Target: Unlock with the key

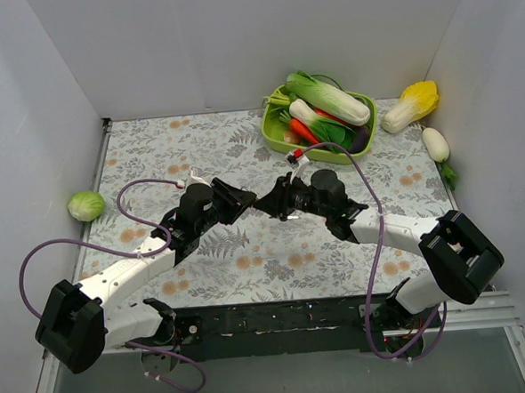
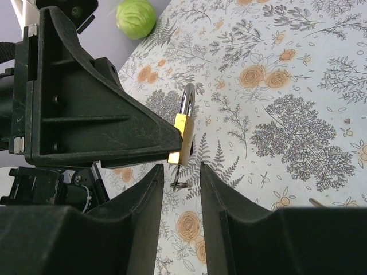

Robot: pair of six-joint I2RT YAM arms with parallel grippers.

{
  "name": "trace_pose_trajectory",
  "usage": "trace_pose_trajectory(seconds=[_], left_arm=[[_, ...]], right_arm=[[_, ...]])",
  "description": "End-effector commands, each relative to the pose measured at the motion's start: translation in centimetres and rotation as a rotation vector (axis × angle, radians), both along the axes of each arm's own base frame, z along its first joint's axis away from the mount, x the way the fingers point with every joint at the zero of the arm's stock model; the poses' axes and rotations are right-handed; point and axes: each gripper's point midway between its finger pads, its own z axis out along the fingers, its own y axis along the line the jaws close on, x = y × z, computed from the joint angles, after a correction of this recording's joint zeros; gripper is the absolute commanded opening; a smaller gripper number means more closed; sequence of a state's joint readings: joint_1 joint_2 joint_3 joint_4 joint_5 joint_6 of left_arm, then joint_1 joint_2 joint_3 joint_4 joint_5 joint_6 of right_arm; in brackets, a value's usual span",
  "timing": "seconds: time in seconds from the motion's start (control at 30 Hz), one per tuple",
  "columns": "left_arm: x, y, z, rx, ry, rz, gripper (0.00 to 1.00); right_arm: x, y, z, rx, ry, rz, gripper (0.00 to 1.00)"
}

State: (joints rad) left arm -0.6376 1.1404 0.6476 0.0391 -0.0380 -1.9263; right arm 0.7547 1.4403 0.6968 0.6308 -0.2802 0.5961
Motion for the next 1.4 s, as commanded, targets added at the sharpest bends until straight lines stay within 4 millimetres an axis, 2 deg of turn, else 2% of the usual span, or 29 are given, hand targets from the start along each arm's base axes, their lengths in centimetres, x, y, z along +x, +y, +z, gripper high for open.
trace_pose_trajectory(seconds=[0.0,0.33,0.53,0.57,0.8,0.87,1.0,1.27,1.37], left_arm=[[0.3,-0.3,1.8,-0.037,-0.054,-0.008,0.00],[0.3,-0.6,1.9,-0.040,-0.058,-0.021,0.00],[0.3,-0.8,2.1,-0.044,-0.085,-0.042,0.00],[0.3,-0.8,2.0,-0.040,-0.089,-0.044,0.00],[-0.8,-1.3,3.3,-0.073,-0.183,-0.120,0.00],[-1.3,-1.3,3.2,-0.079,-0.200,-0.138,0.00],[-2.2,-1.8,4.7,-0.120,-0.283,-0.199,0.00],[-3.8,-2.4,6.3,-0.120,-0.410,-0.305,0.00],[-4.2,-2.7,7.0,-0.129,-0.445,-0.341,0.00]], right_arm=[[0.5,0.6,2.1,0.044,-0.054,0.009,0.38],[0.5,0.8,1.9,0.051,-0.040,0.018,0.28],[0.5,0.7,2.2,0.086,-0.020,0.030,0.08],[0.5,0.7,2.3,0.095,-0.023,0.028,0.02],[0.3,0.3,3.0,0.141,-0.008,0.041,0.01],[0.3,0.2,3.3,0.163,0.007,0.040,0.01],[0.2,-0.4,3.9,0.204,0.025,0.046,0.01],[-0.2,-1.4,5.7,0.311,0.049,0.070,0.01],[-0.2,-1.5,5.8,0.315,0.052,0.075,0.01]])
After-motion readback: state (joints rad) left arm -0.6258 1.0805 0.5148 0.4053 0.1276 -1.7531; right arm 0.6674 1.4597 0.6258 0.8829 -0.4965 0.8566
